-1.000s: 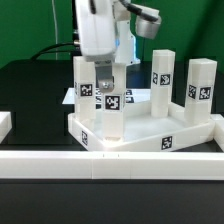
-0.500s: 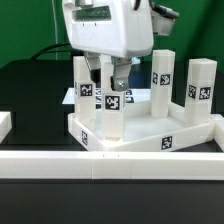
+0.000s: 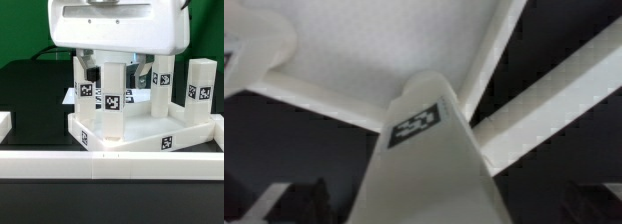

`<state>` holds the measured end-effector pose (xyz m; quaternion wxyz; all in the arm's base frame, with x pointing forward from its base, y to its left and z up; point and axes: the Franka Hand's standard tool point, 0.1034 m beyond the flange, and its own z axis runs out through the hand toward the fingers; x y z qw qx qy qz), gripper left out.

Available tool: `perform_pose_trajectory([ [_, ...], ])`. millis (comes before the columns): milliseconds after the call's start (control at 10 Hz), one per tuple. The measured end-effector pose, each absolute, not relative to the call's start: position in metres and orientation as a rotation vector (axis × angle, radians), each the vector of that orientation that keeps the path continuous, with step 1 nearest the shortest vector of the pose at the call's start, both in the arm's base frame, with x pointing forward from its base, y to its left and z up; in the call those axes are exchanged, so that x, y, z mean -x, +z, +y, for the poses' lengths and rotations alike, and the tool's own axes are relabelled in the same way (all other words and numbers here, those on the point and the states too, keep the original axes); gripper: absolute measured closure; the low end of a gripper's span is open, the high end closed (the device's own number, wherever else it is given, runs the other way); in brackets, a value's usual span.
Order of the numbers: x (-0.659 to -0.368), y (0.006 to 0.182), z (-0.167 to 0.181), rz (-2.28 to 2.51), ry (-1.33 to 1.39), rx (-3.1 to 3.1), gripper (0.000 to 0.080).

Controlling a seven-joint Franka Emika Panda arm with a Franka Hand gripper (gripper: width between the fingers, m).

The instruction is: Assemble desk

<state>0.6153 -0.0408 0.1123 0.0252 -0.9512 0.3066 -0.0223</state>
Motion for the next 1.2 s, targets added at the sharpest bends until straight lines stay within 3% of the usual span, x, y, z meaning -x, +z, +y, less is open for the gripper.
perform_pose_trajectory([
  [500, -0.6151, 0.1108, -0.0315, 0.564, -0.08, 3.044, 0.0151],
  [600, -0.615, 0.1106, -0.0323, 0.567, -0.079, 3.044, 0.0239],
  [700, -0.6149, 0.1104, -0.0324, 0.567, -0.079, 3.044, 0.0423],
  [800, -0.6149, 0.1103, -0.033, 0.568, -0.079, 3.044, 0.0511],
  [1200, -0.6142, 0.1102, -0.0397, 0.655, -0.075, 3.016, 0.0511],
])
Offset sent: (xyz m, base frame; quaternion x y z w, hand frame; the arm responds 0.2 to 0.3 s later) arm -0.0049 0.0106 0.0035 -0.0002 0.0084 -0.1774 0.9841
